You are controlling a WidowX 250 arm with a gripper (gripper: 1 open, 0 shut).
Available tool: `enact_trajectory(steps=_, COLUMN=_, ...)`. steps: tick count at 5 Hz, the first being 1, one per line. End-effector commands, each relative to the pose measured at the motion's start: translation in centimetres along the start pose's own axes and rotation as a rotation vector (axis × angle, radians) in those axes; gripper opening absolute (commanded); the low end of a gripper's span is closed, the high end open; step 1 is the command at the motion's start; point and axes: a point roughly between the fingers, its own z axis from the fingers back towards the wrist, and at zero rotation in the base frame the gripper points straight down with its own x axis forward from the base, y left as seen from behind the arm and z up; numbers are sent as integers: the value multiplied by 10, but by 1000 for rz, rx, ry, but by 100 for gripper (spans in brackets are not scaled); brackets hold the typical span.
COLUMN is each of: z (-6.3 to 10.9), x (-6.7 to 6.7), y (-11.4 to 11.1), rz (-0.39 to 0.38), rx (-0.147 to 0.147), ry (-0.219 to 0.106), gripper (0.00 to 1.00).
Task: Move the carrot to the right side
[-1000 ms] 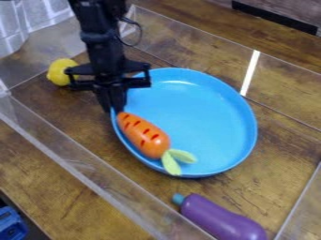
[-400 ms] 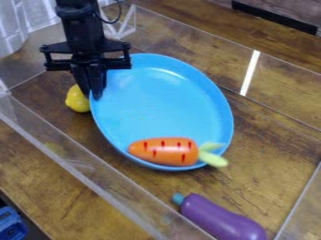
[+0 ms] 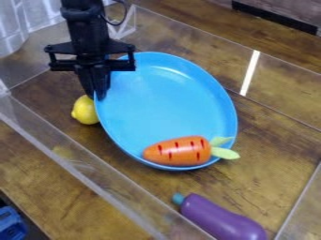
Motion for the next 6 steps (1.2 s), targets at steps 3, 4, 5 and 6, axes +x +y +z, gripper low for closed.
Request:
enact_trajectory(steps=3, z=-8, x=0, y=30, rz=27, rx=-23, ry=-94, gripper=0)
enact_trajectory(steps=4, z=-20, x=-3, y=44, rz=34, rx=-33, ry=-91, gripper=0)
enact_trajectory(steps=5, z=-35, x=-9, y=44, rz=32, rx=-39, ry=-92, gripper=100)
enact_trajectory(steps=6, z=-33, x=-7, y=32, rz=110, rx=-44, ry=-91, gripper=100)
